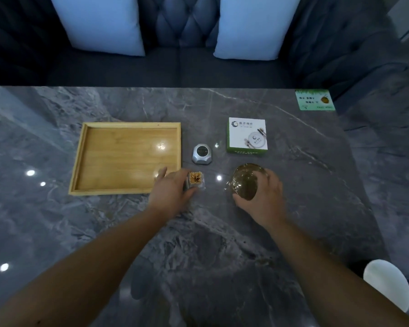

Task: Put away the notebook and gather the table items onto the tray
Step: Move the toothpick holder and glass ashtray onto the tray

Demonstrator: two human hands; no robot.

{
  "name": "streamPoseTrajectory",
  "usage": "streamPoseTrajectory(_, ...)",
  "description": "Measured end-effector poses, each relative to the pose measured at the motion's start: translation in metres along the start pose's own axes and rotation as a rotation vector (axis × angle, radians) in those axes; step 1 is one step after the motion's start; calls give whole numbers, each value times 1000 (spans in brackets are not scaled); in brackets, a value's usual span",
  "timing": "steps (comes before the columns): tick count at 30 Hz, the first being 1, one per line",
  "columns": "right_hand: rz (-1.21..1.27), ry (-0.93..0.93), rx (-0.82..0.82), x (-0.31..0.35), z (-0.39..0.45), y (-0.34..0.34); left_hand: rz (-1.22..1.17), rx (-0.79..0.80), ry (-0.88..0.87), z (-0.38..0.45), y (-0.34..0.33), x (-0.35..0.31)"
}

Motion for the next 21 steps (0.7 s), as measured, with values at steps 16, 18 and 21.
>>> streamPoseTrajectory(16,37,224,121,161,40,-65,-49,-146,260,-29,107,155)
streamPoseTrajectory(18,21,238,130,174,44,-77,-42,-132,266,-28,113,179)
streamPoseTrajectory(21,4,234,113,188,49,-90,-20,-99,271,-21,118,209)
Point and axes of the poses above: each hand's wrist, its own z-axis towards the middle knuckle, its own y-axis out of the back of the hand, x = y × z, the point moved 6 cm from there along z, towards the middle knuckle, and after that the axes turned 15 degrees about y, right-handed, at the moved point
